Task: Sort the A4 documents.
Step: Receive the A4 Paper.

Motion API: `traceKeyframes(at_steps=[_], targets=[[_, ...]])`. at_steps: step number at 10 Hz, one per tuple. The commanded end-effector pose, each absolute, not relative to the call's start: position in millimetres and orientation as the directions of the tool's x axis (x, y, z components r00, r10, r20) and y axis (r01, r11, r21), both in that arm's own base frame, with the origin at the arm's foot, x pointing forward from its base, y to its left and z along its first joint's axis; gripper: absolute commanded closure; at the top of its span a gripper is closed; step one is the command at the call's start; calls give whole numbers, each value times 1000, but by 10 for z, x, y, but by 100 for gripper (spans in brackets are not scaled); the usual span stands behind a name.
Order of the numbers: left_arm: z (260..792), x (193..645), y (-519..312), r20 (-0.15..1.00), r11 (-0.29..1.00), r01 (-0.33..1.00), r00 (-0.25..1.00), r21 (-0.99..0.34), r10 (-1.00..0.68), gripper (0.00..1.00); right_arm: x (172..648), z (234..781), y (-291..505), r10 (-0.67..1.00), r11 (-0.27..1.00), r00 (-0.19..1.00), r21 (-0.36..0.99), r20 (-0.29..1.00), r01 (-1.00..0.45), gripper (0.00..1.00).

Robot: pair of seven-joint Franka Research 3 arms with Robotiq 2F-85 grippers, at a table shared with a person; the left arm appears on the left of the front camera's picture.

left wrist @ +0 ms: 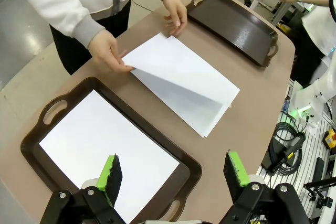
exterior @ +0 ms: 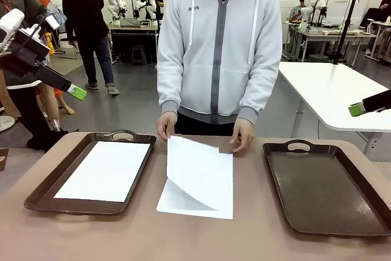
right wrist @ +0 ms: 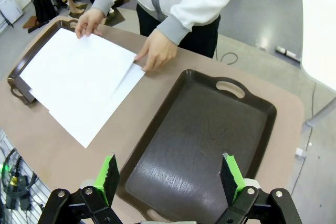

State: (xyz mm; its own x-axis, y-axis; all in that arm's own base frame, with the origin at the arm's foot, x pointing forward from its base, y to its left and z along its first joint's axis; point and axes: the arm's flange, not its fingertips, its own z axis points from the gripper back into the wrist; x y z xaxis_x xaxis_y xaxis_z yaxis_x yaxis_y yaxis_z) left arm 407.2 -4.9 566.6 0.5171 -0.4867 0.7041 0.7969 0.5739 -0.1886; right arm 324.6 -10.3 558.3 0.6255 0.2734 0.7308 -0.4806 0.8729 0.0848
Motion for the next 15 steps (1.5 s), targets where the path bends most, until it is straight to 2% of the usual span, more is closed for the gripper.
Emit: traceKeyframes(at_steps=[1, 15], targets=[[5670, 4069, -52, 705, 575, 797, 516, -187, -486, 0, 3252, 5573, -104, 270, 867, 624, 97, 733, -489, 0], [5670, 4069, -52, 705, 575, 797, 516, -187, -486, 0, 3252, 5573, -104, 270, 867, 624, 97, 733, -489, 0]])
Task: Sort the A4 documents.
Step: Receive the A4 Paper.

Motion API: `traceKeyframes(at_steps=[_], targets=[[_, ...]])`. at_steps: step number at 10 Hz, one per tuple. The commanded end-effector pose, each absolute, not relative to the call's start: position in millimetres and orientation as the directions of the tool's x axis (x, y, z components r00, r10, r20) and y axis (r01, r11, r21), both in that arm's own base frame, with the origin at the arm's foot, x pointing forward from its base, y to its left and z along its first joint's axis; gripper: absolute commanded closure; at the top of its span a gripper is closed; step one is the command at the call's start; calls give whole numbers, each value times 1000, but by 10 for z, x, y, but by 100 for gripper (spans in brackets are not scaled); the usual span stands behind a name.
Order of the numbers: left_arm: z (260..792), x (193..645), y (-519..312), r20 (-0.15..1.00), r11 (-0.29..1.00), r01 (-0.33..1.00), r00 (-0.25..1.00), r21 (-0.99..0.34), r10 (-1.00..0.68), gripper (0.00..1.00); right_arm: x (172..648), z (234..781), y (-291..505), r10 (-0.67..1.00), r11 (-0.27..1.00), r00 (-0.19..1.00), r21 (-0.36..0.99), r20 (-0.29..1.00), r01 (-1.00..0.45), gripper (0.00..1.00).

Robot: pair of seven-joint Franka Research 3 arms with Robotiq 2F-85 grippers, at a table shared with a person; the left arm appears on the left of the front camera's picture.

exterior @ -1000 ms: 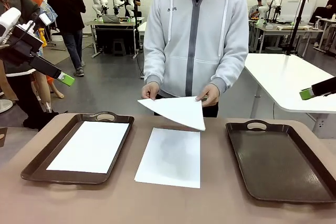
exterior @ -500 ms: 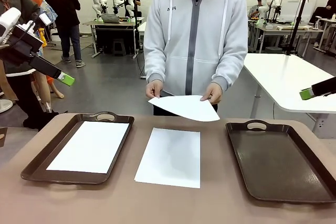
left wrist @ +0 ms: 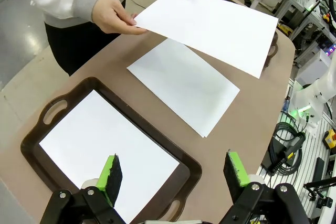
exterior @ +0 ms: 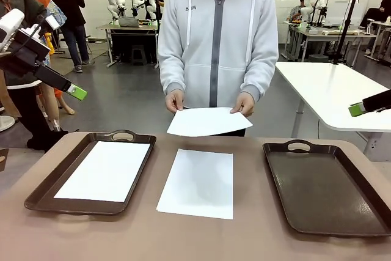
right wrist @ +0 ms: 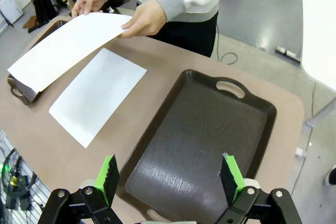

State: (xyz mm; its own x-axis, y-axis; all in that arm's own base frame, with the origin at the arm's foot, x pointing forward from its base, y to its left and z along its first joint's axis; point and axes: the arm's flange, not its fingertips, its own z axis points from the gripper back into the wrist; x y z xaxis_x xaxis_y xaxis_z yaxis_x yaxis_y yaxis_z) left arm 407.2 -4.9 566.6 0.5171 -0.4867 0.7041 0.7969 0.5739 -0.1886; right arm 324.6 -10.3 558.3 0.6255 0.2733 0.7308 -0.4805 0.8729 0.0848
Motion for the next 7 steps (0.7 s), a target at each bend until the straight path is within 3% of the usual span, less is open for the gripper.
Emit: traceKeyframes(at_steps=[1, 7], targets=[[5670, 4069, -52, 705, 575, 797, 516, -187, -486, 0, 3252, 5573, -104, 270, 867, 624, 97, 733, -489, 0], [5670, 4069, -52, 705, 575, 797, 516, -187, -486, 0, 3252, 5573, -104, 270, 867, 624, 97, 733, -489, 0]])
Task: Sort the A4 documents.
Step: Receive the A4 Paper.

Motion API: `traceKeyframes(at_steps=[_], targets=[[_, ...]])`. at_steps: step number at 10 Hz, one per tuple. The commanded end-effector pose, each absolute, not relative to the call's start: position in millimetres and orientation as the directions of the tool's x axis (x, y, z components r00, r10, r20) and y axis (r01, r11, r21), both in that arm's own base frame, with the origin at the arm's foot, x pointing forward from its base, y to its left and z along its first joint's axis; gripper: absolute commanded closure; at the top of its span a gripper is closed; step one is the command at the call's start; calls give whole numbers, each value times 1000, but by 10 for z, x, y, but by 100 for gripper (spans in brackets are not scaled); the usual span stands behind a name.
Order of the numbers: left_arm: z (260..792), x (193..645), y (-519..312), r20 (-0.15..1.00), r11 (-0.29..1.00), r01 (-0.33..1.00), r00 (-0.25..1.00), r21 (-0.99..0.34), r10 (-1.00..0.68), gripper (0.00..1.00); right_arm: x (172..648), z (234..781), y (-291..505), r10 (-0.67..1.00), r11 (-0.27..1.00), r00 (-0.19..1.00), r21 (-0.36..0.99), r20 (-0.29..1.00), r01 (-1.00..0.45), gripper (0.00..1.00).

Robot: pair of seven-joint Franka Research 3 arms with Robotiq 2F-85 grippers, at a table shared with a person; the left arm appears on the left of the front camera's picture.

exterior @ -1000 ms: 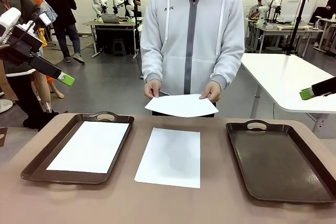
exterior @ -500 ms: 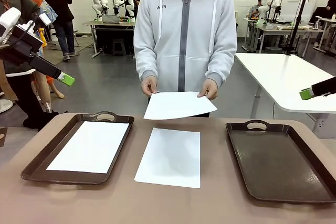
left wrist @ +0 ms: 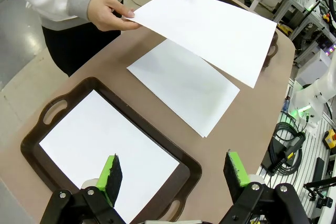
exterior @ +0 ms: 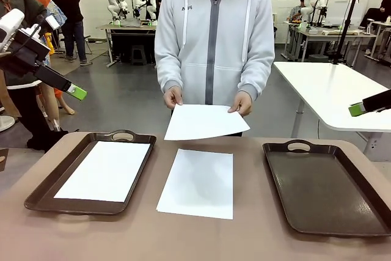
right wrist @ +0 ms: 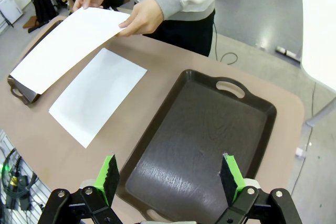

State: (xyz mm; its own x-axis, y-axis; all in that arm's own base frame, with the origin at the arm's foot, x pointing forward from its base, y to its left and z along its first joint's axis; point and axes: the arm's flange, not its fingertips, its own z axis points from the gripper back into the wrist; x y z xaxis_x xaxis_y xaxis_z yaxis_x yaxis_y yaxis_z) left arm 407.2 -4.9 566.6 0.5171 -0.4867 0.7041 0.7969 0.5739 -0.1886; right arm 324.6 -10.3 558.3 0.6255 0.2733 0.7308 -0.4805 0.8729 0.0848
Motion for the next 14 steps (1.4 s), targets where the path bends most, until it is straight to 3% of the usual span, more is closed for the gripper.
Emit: traceKeyframes(at_steps=[1, 14], targets=[[5670, 4069, -52, 705, 575, 797, 516, -187, -486, 0, 3252, 5573, -104, 270, 867, 624, 97, 733, -489, 0], [5670, 4069, -52, 705, 575, 797, 516, -187, -486, 0, 3252, 5573, -104, 270, 867, 624, 97, 733, -489, 0]])
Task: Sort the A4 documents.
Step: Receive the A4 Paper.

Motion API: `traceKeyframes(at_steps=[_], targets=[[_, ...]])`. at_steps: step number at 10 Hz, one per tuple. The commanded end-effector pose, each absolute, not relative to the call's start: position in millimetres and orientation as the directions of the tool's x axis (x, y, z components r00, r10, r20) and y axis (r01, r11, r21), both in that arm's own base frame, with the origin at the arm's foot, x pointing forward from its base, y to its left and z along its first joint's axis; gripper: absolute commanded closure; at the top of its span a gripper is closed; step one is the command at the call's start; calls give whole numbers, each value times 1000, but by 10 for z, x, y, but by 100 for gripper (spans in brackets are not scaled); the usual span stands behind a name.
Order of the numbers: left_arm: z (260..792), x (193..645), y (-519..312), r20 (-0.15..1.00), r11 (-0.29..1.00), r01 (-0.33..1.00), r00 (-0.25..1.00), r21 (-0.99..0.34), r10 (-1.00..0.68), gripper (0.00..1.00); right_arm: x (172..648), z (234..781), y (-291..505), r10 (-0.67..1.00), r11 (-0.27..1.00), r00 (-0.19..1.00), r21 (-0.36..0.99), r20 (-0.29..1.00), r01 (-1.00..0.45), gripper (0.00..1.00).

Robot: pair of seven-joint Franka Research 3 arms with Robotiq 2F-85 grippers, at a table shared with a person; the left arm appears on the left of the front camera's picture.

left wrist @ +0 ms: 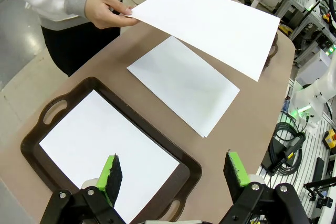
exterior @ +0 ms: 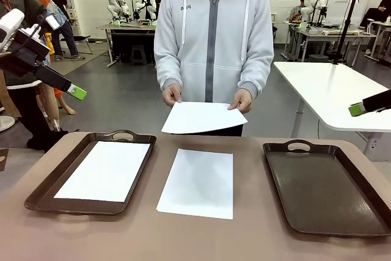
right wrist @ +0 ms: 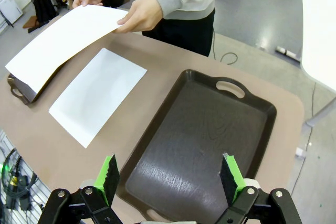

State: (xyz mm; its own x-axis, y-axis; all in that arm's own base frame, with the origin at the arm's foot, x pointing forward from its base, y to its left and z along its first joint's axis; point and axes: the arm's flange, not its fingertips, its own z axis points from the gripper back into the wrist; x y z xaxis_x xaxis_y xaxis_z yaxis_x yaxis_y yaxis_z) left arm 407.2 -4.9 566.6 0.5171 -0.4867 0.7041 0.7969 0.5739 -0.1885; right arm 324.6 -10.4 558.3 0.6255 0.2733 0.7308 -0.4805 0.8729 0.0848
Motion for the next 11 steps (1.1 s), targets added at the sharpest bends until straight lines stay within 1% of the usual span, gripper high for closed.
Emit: traceKeyframes(at_steps=[1, 11], targets=[[5670, 4069, -52, 705, 575, 797, 516, -187, -486, 0, 3252, 5573, -104, 270, 867, 624, 97, 733, -489, 0], [5670, 4069, -52, 705, 575, 797, 516, -187, -486, 0, 3252, 5573, -104, 270, 867, 624, 97, 733, -489, 0]])
